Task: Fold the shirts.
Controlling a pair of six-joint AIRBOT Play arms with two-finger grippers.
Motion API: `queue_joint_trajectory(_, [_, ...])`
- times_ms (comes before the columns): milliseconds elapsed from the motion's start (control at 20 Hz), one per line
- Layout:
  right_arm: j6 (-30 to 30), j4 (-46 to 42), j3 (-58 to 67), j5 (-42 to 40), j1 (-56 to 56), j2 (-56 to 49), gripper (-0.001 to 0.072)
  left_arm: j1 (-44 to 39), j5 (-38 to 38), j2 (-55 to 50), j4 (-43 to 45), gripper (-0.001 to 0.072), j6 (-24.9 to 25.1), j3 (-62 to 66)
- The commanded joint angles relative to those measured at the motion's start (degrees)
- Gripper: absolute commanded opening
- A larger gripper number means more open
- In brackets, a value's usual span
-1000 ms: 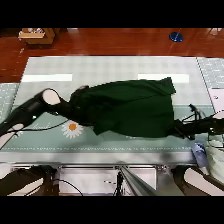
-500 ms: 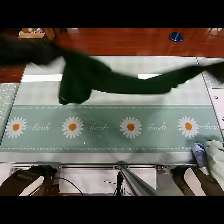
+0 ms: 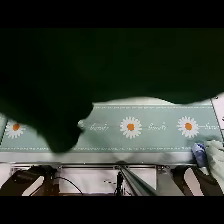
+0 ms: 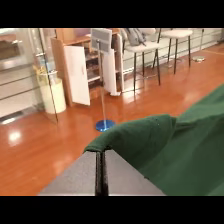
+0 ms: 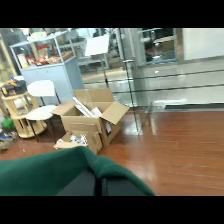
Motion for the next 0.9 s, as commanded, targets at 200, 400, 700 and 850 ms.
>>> queue_joint_trajectory(200, [5.07, -12.79, 5.40, 18.18, -0.04, 0.33, 0.0024, 0.04, -19.02, 5.01, 12.41, 0.0020, -3.50, 1.77])
queue_joint_trajectory(400, [4.37, -12.76, 5.40, 26.88, -0.04, -6.34, 0.0024, 0.00, -20.26, -0.15, 11.89, 0.0020, 2.10, -7.10])
queue_joint_trajectory(700, [0.92, -13.25, 2.25, 29.31, -0.02, -24.65, 0.0024, 0.00, -15.80, -19.69, 9.53, 0.0021, 6.51, -11.78])
queue_joint_trajectory(850, [-0.68, -16.85, -1.86, 27.58, -0.02, -33.55, 0.0024, 0.00, -13.14, -30.34, 8.22, 0.0021, 8.17, -11.78])
